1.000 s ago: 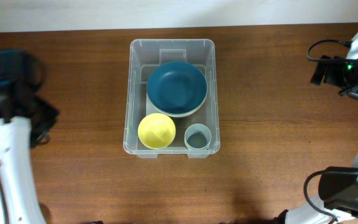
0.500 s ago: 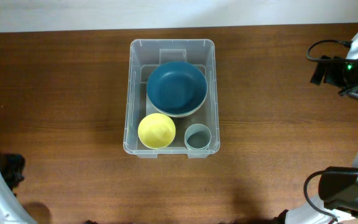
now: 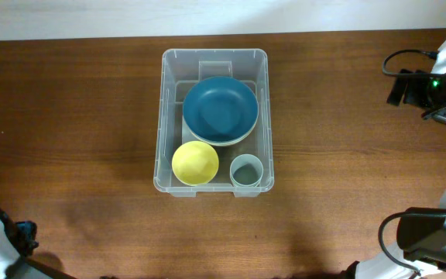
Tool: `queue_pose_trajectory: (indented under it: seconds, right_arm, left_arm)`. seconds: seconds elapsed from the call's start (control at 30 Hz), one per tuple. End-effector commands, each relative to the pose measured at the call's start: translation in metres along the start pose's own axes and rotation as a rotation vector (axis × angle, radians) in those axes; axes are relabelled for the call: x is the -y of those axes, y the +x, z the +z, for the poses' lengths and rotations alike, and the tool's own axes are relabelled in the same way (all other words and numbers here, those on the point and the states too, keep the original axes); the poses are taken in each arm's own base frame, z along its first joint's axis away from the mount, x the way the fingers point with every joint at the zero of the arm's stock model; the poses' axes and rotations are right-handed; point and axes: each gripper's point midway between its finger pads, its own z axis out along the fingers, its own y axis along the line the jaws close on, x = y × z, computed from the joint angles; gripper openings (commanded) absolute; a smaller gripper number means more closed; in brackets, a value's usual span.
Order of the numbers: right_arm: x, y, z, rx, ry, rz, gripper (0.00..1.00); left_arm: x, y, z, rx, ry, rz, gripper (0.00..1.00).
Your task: Pack container
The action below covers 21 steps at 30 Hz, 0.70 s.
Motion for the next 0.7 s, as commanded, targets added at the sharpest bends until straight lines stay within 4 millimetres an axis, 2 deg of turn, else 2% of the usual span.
queue_pose_trajectory:
  seconds: [0.0,0.13,0.37,0.67]
  right_arm:
    - [-0.002,0.002,-0.011,0.029,-0.008,-0.002,0.99]
    - [-0.002,0.002,-0.011,0.029,-0.008,-0.002,0.99]
    - [-0.001,0.002,-0.011,0.029,-0.004,-0.002,0.99]
    - [0.0,0.002,-0.011,0.03,0.004,-0.001,0.99]
  left_arm:
    - [-0.006,-0.005,0.01,0.014,-0.065,0.032,0.73]
    - [-0.007,-0.014,0.016,0.049,-0.104,0.034,0.79]
    - [0.002,-0.023,0.021,0.08,-0.082,0.019,0.8]
    - [0.005,-0.018,0.046,0.028,-0.128,0.032,0.8]
